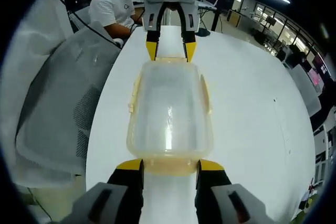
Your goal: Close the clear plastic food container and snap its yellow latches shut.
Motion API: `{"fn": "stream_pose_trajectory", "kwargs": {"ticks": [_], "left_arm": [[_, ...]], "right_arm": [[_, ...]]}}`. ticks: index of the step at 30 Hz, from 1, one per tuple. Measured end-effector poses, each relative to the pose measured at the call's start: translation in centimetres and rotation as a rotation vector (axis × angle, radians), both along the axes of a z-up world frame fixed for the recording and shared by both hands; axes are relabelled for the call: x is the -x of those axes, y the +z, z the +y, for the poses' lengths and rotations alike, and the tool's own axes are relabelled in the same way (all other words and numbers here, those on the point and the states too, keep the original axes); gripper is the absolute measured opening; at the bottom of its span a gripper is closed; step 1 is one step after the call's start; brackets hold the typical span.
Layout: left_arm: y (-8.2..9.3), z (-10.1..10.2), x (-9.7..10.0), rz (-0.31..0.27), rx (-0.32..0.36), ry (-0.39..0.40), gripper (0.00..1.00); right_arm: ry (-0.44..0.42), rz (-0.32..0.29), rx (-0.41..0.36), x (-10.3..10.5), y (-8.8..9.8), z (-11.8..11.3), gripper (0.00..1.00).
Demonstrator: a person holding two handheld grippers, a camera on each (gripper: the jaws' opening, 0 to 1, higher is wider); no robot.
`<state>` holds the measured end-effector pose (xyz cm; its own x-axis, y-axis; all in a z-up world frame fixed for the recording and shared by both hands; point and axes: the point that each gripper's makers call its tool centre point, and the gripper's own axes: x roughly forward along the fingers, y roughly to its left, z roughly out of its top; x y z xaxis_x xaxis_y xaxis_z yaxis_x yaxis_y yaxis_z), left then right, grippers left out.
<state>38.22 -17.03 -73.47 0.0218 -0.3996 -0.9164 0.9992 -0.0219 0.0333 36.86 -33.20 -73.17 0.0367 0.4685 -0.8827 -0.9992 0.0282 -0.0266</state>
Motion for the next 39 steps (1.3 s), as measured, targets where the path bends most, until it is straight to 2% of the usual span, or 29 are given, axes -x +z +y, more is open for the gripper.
{"fn": "stream_pose_trajectory", "kwargs": {"ticks": [7,16,33,36,39], "left_arm": [[-0.5,0.4,-0.1,-0.003,0.0,0.007,0.37],[-0.9,-0.2,-0.1,0.006,0.009,0.009,0.37],[-1.0,-0.1,0.0,-0.003,0.015,0.017,0.38],[-1.0,0.0,0.0,-0.014,0.018,0.012,0.39],[-1.0,0.1,0.1,0.002,0.025,0.055,0.47]], "right_arm": [[0.004,0.003,-0.004,-0.1,-0.4,0.4,0.36],[0.015,0.007,0.03,0.0,-1.5,-0.2,0.36],[0.01,0.002,0.039,-0.1,-1.3,-0.3,0.38],[0.007,0.033,0.061,0.5,-1.5,-0.6,0.39],[-0.003,0.029,0.082,0.5,-1.7,-1.1,0.45]]}}
